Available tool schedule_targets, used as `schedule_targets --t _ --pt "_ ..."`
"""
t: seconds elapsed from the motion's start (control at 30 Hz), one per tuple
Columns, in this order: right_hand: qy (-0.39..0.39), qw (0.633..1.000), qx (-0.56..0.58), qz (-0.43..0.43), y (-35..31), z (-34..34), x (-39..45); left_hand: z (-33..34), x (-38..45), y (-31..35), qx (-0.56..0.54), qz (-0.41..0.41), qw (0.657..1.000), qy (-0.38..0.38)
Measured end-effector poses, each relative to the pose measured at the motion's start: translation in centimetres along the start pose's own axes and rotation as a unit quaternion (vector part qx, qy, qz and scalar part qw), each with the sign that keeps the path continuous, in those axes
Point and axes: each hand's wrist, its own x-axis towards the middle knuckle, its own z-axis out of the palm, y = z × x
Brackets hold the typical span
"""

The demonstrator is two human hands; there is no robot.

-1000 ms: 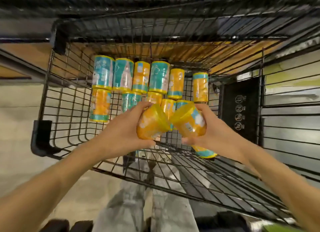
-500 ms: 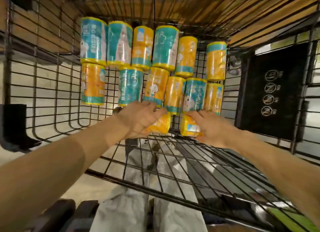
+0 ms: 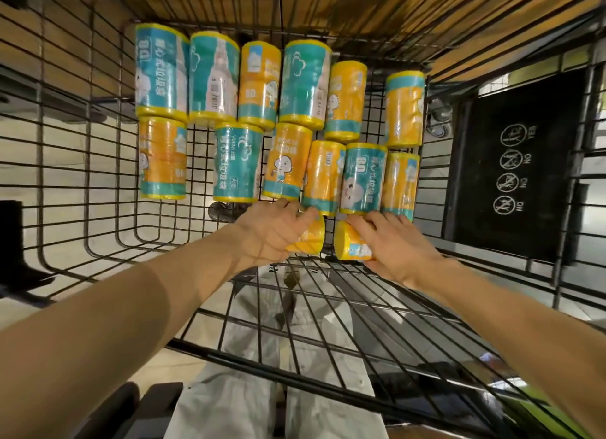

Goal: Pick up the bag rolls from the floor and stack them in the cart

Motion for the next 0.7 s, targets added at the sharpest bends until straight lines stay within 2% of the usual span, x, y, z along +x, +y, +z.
schedule_targets --t 0.27,0.4,0.53,0.7 --pt "-0.004 0.997 -0.067 0.025 -0.9 0.9 0.3 0.1 1.1 0.6 -0.017 0.008 1.0 -0.006" --pt "0.026 0.993 -0.108 0.027 -0.7 1.0 0.5 -0.2 0.9 0.4 -0.049 0.007 0.999 0.007" --pt "0.027 0.997 -0.076 0.007 -0.9 -0.1 0.6 -0.6 0.7 0.5 -0.086 0.011 0.995 0.04" --pt "0.012 0.999 -0.022 0.039 -1.7 -3.2 0.5 -3.7 -0.7 0.7 -0.083 -0.024 0.996 0.027"
